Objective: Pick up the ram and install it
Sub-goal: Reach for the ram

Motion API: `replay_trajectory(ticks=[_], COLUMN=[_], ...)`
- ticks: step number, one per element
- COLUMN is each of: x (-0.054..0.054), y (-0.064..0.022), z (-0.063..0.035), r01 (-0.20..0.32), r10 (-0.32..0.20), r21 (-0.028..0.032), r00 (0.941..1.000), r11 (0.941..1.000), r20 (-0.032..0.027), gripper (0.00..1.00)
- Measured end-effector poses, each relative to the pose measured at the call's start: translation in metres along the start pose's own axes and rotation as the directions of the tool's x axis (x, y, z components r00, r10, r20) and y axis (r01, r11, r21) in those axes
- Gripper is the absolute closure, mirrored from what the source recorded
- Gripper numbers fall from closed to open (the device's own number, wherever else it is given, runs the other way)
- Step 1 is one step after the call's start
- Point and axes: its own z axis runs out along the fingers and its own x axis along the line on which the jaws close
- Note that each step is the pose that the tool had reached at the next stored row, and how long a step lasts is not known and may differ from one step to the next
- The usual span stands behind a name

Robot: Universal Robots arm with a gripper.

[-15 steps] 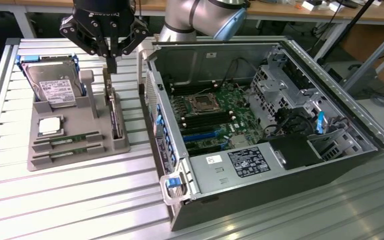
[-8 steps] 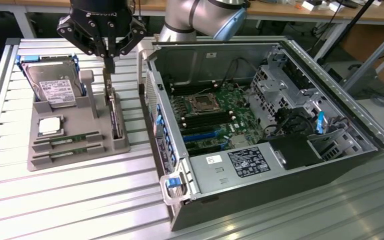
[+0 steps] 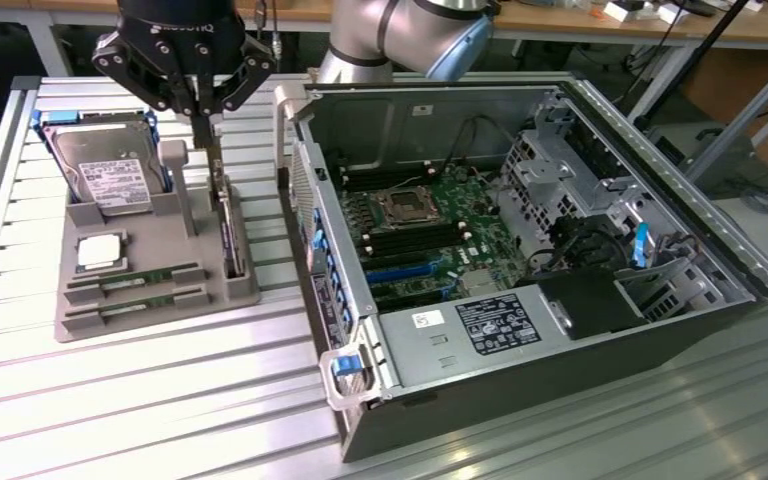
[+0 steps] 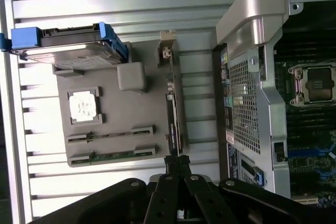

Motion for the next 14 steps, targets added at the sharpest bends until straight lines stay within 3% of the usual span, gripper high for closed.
replay_trajectory(ticks=[14], x=[0.036], y=[-0.0027], z=[-0.0007], r01=[0.0], r10=[0.0], r21=[-0.0001], r00=[1.0], r11=[1.0], r20=[0.0008], gripper=[0.9])
